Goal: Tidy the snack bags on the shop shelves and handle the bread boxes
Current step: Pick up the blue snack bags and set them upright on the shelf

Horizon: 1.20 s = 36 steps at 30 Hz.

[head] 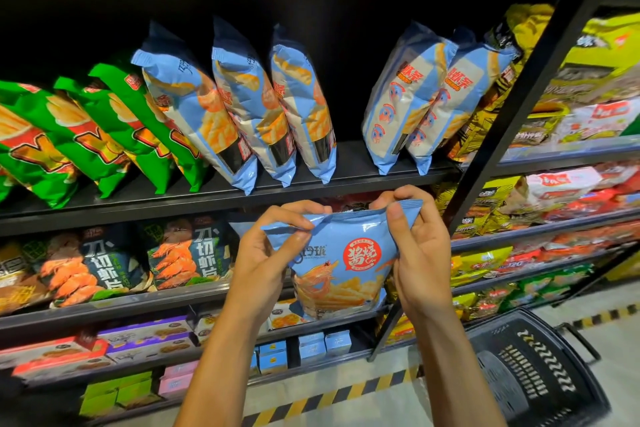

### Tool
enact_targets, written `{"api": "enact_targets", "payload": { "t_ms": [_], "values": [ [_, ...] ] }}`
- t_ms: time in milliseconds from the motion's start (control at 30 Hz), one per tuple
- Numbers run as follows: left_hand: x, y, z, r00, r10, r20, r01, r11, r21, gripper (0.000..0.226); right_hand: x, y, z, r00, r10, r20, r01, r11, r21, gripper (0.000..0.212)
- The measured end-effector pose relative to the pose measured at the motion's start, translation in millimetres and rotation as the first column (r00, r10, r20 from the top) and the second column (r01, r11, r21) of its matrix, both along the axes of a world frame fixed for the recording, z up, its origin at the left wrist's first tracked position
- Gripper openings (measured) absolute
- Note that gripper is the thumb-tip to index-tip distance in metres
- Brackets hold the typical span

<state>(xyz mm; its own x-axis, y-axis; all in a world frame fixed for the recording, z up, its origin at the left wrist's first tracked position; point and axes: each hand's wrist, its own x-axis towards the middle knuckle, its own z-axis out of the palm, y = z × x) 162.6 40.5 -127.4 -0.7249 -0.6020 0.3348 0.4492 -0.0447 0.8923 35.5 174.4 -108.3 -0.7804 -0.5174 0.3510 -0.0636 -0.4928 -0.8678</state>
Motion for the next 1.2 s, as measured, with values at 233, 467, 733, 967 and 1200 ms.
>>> {"api": "enact_targets", "payload": {
  "t_ms": [233, 467, 733, 967, 1200],
  "values": [
    [-0.5, 1.3, 6.3, 0.997, 0.070, -0.022, -0.066, 0.988, 0.138, 0.023, -7.2, 3.4, -6.6, 0.992, 0.124, -0.003, -0.123, 0.981, 0.152, 0.065],
    [-5.9, 4.8, 14.6, 0.989, 0.143, -0.038, -0.127, 0.952, 0.277, 0.015, -17.5, 18.2, -10.8, 0.902, 0.428, -0.060, -0.373, 0.842, 0.390, 0.084],
    [-7.0, 3.7, 23.4, 1.000, 0.007, 0.013, -0.009, 0.989, 0.151, 0.066, -17.0, 16.5, -22.9, 0.991, 0.062, -0.119, -0.018, 0.939, 0.343, 0.036],
    [0.2, 5.6, 2.2, 0.960, -0.195, 0.200, 0.188, 0.981, 0.054, 0.082, -28.8, 7.6, -36.6, 0.986, 0.017, 0.166, -0.080, 0.923, 0.376, 0.070],
    [2.7, 6.0, -0.1, 0.961, -0.192, 0.201, 0.205, 0.978, -0.046, 0.084, -27.5, -3.2, -38.9, 0.938, 0.073, 0.340, -0.193, 0.922, 0.335, 0.053]
  ]
}}
